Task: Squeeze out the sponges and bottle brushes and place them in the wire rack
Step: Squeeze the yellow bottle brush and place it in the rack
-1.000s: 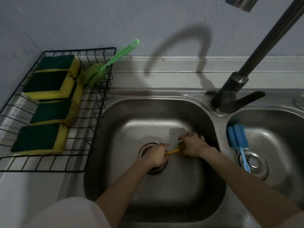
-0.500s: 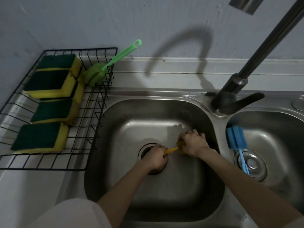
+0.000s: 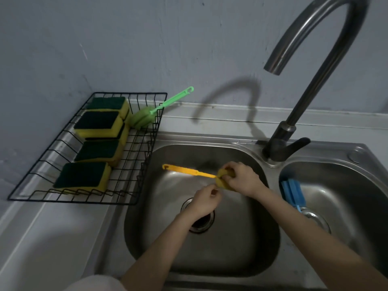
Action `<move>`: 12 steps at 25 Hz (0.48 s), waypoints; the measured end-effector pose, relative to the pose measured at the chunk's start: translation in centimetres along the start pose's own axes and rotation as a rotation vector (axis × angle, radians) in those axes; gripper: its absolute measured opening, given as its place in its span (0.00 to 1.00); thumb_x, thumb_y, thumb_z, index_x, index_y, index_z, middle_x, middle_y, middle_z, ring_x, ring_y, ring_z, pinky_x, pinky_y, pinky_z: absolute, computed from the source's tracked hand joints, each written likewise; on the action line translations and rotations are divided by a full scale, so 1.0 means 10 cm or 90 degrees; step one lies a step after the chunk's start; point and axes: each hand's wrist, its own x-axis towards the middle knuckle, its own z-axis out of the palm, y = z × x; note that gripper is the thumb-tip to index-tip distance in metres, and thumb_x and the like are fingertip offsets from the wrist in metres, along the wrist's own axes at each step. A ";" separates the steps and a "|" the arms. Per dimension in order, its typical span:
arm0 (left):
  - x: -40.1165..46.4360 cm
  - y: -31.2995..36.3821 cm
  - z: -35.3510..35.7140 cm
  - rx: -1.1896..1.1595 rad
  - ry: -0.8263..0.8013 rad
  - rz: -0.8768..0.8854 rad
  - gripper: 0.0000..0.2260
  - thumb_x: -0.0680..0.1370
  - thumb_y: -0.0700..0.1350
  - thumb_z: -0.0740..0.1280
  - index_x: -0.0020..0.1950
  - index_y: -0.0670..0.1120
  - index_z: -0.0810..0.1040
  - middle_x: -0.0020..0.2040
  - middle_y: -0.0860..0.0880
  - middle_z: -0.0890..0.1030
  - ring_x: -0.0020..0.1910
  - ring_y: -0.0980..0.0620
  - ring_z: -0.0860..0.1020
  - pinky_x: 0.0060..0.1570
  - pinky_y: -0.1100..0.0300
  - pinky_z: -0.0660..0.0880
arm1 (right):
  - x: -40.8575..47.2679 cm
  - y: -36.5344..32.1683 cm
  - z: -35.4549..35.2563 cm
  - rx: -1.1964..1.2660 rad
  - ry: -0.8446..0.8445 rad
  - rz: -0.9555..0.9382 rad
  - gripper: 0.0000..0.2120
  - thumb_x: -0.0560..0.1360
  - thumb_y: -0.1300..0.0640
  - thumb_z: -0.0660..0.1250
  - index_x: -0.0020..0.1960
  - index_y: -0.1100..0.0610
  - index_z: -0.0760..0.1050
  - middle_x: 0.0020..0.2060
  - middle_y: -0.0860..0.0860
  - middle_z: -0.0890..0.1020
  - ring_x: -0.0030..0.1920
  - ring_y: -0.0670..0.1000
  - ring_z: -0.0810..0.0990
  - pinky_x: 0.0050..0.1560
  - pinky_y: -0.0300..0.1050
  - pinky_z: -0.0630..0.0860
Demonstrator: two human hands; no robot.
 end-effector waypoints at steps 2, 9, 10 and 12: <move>-0.05 0.12 -0.09 -0.117 0.028 0.014 0.11 0.75 0.44 0.62 0.53 0.40 0.75 0.55 0.37 0.80 0.57 0.42 0.77 0.52 0.60 0.71 | -0.03 -0.10 0.00 0.122 0.047 -0.002 0.14 0.73 0.55 0.62 0.59 0.52 0.74 0.54 0.54 0.77 0.60 0.56 0.75 0.63 0.50 0.71; -0.29 0.46 -0.59 -0.180 0.136 0.105 0.24 0.68 0.51 0.66 0.61 0.43 0.69 0.54 0.47 0.77 0.55 0.48 0.76 0.57 0.53 0.73 | -0.18 -0.53 -0.08 0.605 0.051 0.024 0.05 0.77 0.59 0.60 0.53 0.55 0.69 0.49 0.54 0.76 0.51 0.52 0.75 0.50 0.48 0.75; -0.32 0.50 -0.67 -0.163 0.152 0.116 0.25 0.67 0.51 0.65 0.61 0.44 0.69 0.53 0.47 0.77 0.55 0.47 0.77 0.58 0.51 0.74 | -0.20 -0.59 -0.11 0.623 0.042 0.016 0.06 0.77 0.59 0.60 0.54 0.55 0.69 0.48 0.54 0.76 0.50 0.52 0.75 0.50 0.48 0.75; -0.37 0.55 -0.81 -0.145 0.176 0.132 0.21 0.66 0.50 0.66 0.58 0.47 0.69 0.52 0.46 0.78 0.55 0.44 0.78 0.59 0.47 0.74 | -0.22 -0.71 -0.18 0.628 0.027 -0.019 0.06 0.76 0.59 0.61 0.54 0.55 0.69 0.48 0.54 0.76 0.49 0.51 0.75 0.49 0.45 0.74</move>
